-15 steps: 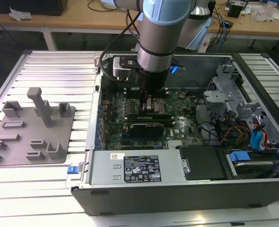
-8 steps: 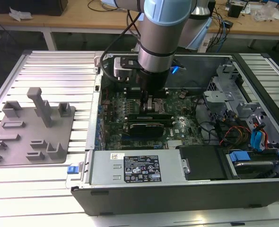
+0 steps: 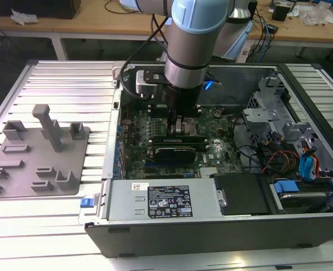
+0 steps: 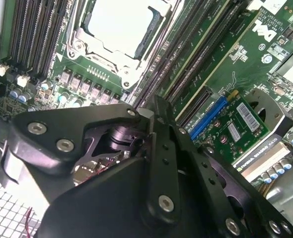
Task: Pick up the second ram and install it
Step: 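Press down the second ram until it locks into place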
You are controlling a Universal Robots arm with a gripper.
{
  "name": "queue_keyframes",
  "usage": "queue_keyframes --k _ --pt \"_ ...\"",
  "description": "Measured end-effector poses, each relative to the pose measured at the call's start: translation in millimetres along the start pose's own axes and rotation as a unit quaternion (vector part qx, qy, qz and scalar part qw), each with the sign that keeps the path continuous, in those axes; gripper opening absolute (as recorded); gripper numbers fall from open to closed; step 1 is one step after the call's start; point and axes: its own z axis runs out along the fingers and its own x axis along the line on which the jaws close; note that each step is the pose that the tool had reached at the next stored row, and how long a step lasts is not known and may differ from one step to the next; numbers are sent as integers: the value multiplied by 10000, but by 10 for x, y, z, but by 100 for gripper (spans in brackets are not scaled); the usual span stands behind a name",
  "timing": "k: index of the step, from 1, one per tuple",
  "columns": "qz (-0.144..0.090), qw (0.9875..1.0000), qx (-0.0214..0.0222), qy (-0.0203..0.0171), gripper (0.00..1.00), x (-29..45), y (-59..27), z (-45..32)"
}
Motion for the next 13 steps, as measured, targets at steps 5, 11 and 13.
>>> queue_keyframes --k 5,11,13 --pt "0 10000 -1 2 8 2 3 19" --pt "0 10000 2 2 8 4 11 46" --pt "0 10000 2 3 8 5 11 48"
